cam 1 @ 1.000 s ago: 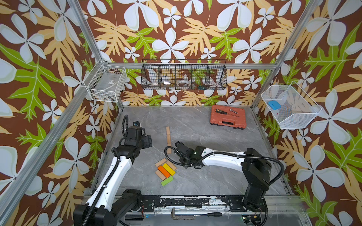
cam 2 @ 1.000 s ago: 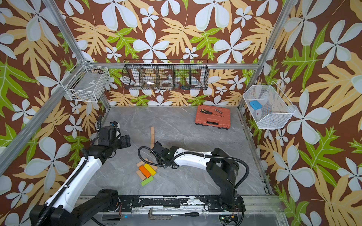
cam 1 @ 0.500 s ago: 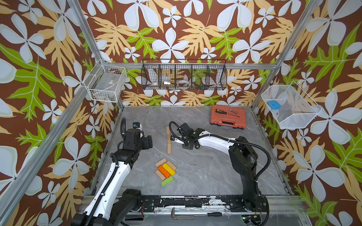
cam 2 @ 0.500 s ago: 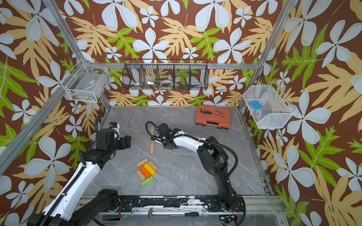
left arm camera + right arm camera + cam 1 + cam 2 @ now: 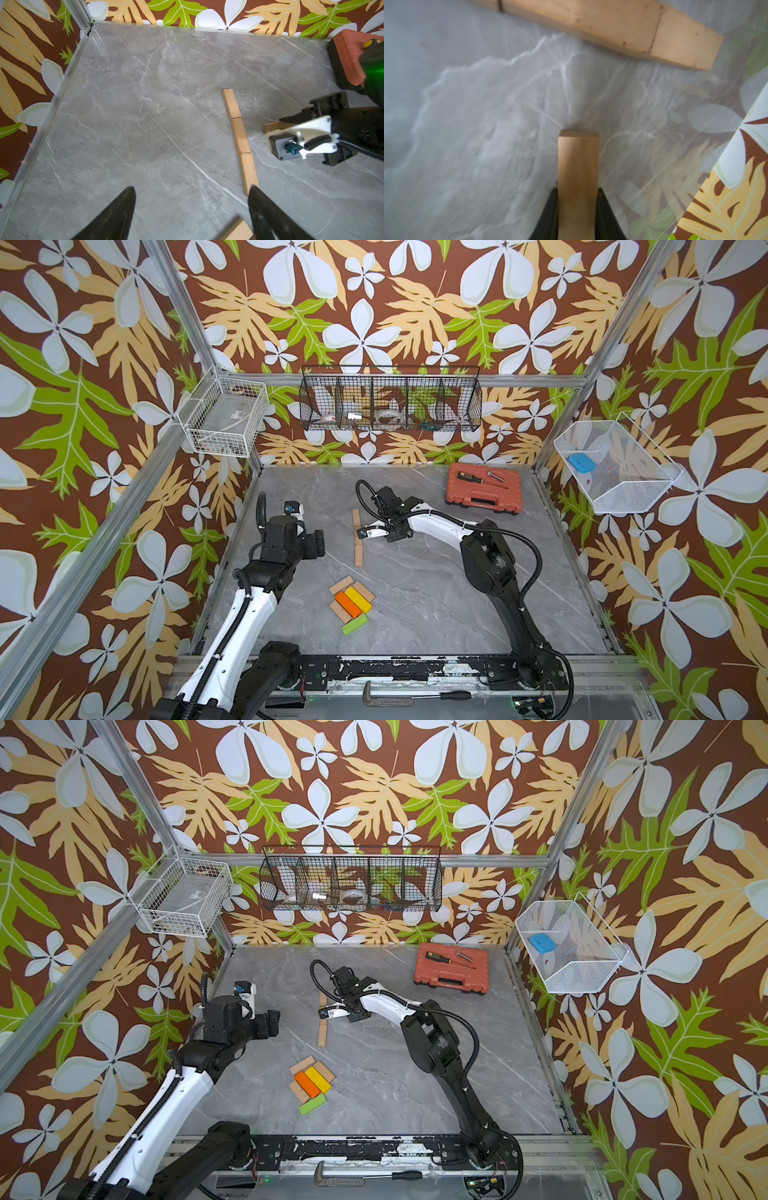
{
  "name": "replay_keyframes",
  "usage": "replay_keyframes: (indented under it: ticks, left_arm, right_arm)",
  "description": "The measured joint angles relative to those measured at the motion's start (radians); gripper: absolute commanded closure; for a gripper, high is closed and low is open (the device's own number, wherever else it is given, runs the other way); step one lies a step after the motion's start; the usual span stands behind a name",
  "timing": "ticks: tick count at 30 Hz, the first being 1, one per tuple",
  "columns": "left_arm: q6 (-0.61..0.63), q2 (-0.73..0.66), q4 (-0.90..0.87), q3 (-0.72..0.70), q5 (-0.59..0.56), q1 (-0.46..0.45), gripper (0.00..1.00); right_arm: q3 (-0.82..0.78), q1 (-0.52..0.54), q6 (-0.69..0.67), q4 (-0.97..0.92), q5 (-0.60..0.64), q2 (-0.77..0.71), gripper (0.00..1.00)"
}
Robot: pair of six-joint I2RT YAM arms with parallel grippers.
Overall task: Assemble the letter k with building blocks
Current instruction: Place the building block at the center of the board.
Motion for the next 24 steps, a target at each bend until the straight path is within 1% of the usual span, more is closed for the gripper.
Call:
replay_keyframes:
  ticks: [3,8,15,24]
  left_arm:
    - [0.003,0.000,0.001,-0.004,0.000,0.000,0.14]
    - [0.007,0.002,0.003,-0.004,-0.001,0.000,0.13]
    - [0.013,0.010,0.007,-0.005,-0.008,0.000,0.14]
    - [0.023,0.012,0.008,-0.007,-0.015,0.000,0.14]
  right_arm:
    - [0.098,-0.001,-0.055,-0.004,0.001,0.059,1.00]
    - [0.209,-0.006,-0.112,-0.014,-0.005,0.127,1.00]
    - [0.229,-0.011,-0.153,-0.018,-0.052,0.141,1.00]
    - [0.213,-0.009,-0.174,-0.044,-0.107,0.129,1.00]
